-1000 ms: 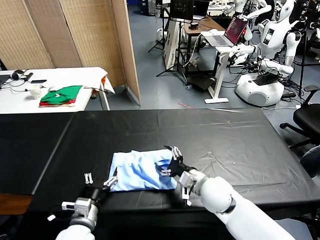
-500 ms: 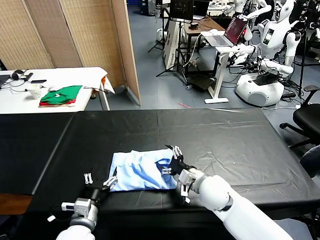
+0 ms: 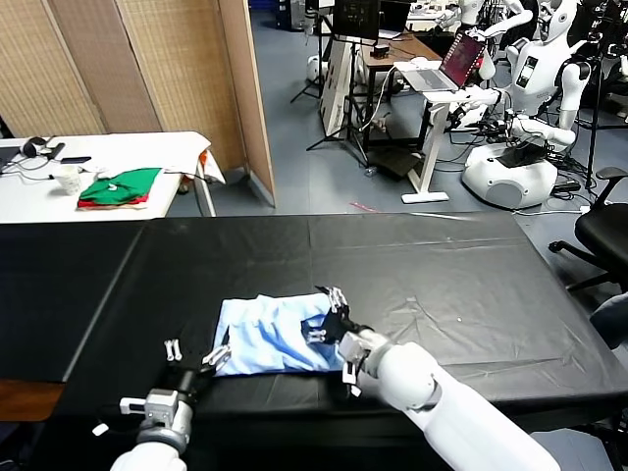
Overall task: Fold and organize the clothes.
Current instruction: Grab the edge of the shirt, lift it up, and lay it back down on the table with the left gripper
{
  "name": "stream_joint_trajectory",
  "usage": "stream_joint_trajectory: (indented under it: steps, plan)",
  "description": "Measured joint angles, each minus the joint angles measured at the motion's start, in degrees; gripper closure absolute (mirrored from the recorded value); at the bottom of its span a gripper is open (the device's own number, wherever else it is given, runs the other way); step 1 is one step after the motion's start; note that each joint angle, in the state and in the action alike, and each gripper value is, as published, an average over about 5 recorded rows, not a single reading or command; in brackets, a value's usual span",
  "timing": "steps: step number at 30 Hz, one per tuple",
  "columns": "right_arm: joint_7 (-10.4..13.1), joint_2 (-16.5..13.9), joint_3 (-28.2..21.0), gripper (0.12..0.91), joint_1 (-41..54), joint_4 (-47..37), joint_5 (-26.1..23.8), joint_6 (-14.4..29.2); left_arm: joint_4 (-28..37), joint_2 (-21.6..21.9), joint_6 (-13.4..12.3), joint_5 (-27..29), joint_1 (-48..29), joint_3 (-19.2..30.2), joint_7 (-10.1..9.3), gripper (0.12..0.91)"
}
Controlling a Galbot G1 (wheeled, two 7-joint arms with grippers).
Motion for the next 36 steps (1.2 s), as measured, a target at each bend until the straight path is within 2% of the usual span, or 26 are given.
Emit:
stream_joint_trajectory:
  steps: [7, 15, 23, 29, 36]
  plan:
    - [1.17, 1.54, 0.14, 0.118, 0.16, -1.57, 3.50, 1.40, 0.04, -0.31, -0.02, 0.28, 0.00, -0.03, -0.02, 0.123]
    - [4.08, 2.47, 2.83, 0.118, -1.48, -1.20, 7.06, 1.78, 0.05, -0.53, -0.24, 0.43, 0.41, -0.38, -0.03, 0.123]
    - [7.38, 2.34, 7.42, 0.118, -4.22, 0.52, 6.47, -0.51, -0.13, -0.87, -0.53, 0.80, 0.82, -0.52, -0.03, 0.123]
    - [7.82, 2.03, 10.52, 0.118, -6.25, 2.09, 5.92, -2.91, -0.33, -0.92, -0.86, 0.89, 1.23, -0.94, -0.04, 0.123]
    - [6.51, 0.43, 14.39, 0.118, -9.37, 5.47, 6.76, -9.00, -0.69, -1.08, -1.30, 1.04, 1.94, -1.56, -0.04, 0.123]
